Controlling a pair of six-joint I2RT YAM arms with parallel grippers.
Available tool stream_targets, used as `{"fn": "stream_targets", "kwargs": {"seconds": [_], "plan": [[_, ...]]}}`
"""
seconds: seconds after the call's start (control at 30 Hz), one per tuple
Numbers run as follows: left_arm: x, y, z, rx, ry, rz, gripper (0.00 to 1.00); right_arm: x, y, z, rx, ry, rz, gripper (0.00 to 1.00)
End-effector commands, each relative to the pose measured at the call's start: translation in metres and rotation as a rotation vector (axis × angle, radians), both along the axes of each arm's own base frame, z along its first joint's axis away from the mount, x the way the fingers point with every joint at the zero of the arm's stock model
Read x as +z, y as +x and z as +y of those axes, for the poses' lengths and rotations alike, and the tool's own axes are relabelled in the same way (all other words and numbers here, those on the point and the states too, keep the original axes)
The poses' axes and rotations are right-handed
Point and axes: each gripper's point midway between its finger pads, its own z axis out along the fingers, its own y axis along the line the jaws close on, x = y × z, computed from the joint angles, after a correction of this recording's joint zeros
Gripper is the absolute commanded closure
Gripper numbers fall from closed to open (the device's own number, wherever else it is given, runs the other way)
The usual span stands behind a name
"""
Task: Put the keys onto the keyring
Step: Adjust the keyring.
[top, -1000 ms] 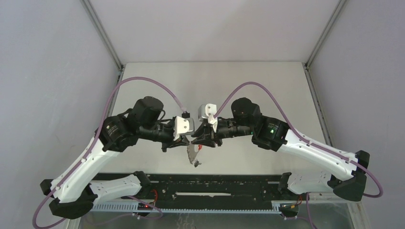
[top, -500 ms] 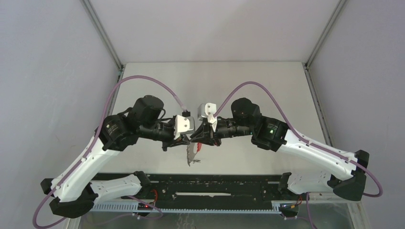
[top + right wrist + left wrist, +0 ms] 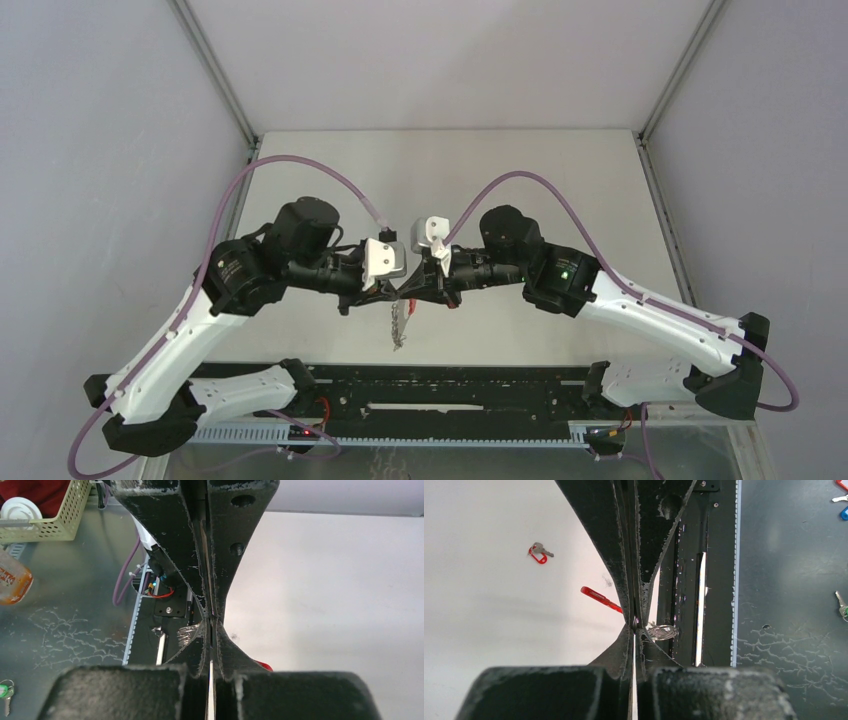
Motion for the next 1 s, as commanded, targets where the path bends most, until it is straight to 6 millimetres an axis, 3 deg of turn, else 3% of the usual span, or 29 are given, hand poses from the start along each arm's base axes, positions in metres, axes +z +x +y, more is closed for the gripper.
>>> {"fn": "stream_targets", "kwargs": {"seconds": [0.0,0.07,0.17,0.27,0.6,0.97], "plan": [[0.019,-0.002,-0.003,-0.009,-0.057,-0.033,1.00,0.012,-0.001,0.001,-0.004,0.043,-0.004,1.00],[0.020,-0.001,-0.003,0.001,-0.063,-0.034,0.99,0.018,-0.001,0.000,-0.011,0.076,-0.007,1.00],[0.022,-0.007,0.000,-0.022,-0.073,-0.046,0.74,0.030,-0.001,-0.006,-0.023,0.166,0.019,1.00],[0.022,-0.013,0.005,-0.046,-0.081,-0.066,0.65,0.046,-0.005,-0.015,-0.009,0.285,0.044,1.00],[0.014,-0.016,0.000,-0.040,-0.146,-0.049,0.65,0.066,-0.026,-0.028,0.065,0.541,0.139,1.00],[0.034,-0.024,-0.018,-0.058,-0.255,0.034,0.66,0.065,-0.031,-0.020,0.082,0.567,0.163,1.00]]}}
